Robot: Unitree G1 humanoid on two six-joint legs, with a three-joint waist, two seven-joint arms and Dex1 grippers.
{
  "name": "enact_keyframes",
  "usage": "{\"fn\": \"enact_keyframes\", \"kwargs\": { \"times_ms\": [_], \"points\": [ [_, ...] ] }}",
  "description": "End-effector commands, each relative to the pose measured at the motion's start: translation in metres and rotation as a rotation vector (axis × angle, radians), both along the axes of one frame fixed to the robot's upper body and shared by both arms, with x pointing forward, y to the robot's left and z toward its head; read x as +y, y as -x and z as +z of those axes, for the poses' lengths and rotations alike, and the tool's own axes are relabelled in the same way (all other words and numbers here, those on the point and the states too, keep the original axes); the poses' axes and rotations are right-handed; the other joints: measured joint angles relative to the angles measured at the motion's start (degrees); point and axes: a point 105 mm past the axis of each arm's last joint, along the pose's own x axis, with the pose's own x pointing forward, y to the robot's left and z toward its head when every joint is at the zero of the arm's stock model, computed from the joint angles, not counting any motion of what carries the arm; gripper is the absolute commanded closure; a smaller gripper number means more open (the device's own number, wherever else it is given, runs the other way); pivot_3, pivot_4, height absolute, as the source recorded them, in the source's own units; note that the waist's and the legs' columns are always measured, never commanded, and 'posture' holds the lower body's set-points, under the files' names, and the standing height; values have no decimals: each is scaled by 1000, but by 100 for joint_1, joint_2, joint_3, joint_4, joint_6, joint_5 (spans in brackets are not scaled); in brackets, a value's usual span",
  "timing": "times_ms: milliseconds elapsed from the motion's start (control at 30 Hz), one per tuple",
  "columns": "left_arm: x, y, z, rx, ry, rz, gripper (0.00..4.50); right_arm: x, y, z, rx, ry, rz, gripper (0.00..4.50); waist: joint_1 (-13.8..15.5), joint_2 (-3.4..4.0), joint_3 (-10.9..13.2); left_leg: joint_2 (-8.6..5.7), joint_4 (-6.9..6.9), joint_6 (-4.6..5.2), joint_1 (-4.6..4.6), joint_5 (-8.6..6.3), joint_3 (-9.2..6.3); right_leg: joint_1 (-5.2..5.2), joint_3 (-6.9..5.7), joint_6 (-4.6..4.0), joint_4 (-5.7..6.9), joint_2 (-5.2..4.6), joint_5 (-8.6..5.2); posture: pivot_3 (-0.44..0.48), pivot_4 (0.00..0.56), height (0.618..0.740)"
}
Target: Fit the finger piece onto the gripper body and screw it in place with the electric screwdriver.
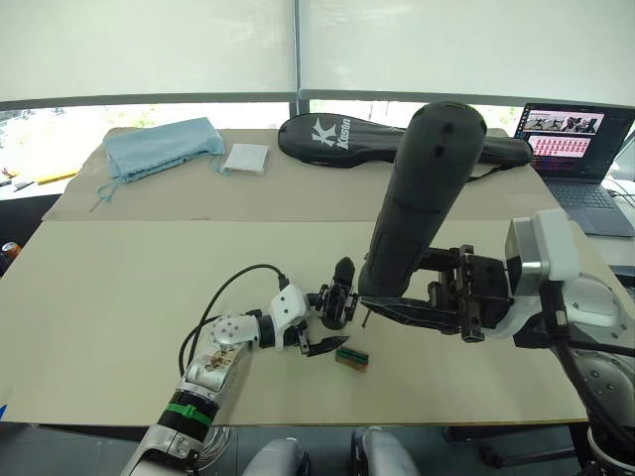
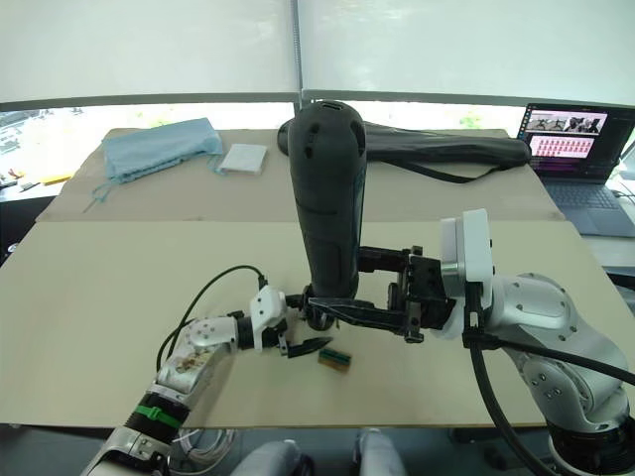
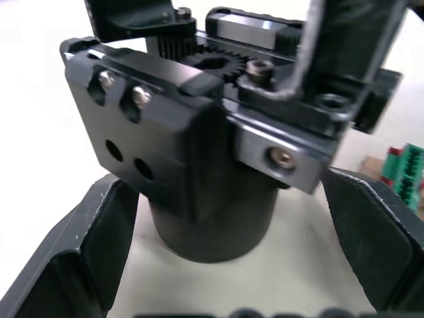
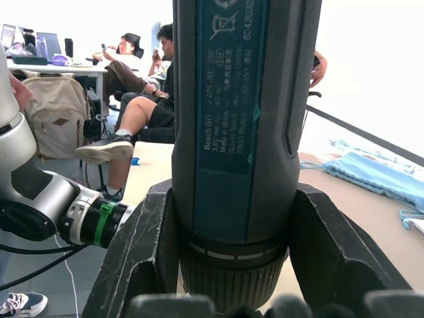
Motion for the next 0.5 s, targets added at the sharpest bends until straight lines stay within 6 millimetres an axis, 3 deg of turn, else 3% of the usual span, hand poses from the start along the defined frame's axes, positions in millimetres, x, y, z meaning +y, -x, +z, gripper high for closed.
{"fn": "enact_keyframes", "kwargs": {
  "times_ms": [33, 200, 300, 400, 500],
  "points": [
    [-2, -2, -9, 14, -31, 17, 25, 2, 6, 11, -62, -21, 14, 2598, 0, 0, 0, 0, 0, 0, 1, 0, 0, 0, 0, 0, 0, 0, 0, 0, 150, 740],
    [0, -4, -12, 23, -42, 40, 25, 2, 7, 11, -64, -22, 15, 2598, 1, 0, 0, 0, 0, 0, 2, 0, 0, 3, 0, 0, 1, 0, 0, 0, 150, 740],
    [4, -5, -15, 34, -51, 55, 883, 3, 7, 12, -67, -21, 19, 2598, 0, 0, 0, 0, 0, 0, 3, 0, 0, 3, 1, 0, 1, 0, 0, 0, 150, 740],
    [10, -5, -17, 39, -60, 67, 2206, 4, 8, 15, -72, -25, 30, 2598, -11, 0, 0, 0, 0, 0, 3, 0, 0, 3, 1, 0, 1, 0, 0, 0, 150, 740],
    [12, -4, -18, 41, -67, 69, 2188, 6, 8, 23, -69, -46, 46, 2598, -22, 0, 0, 0, 0, 0, 5, 0, 0, 3, 1, 0, 2, 0, 0, 0, 150, 740]
  ]
}}
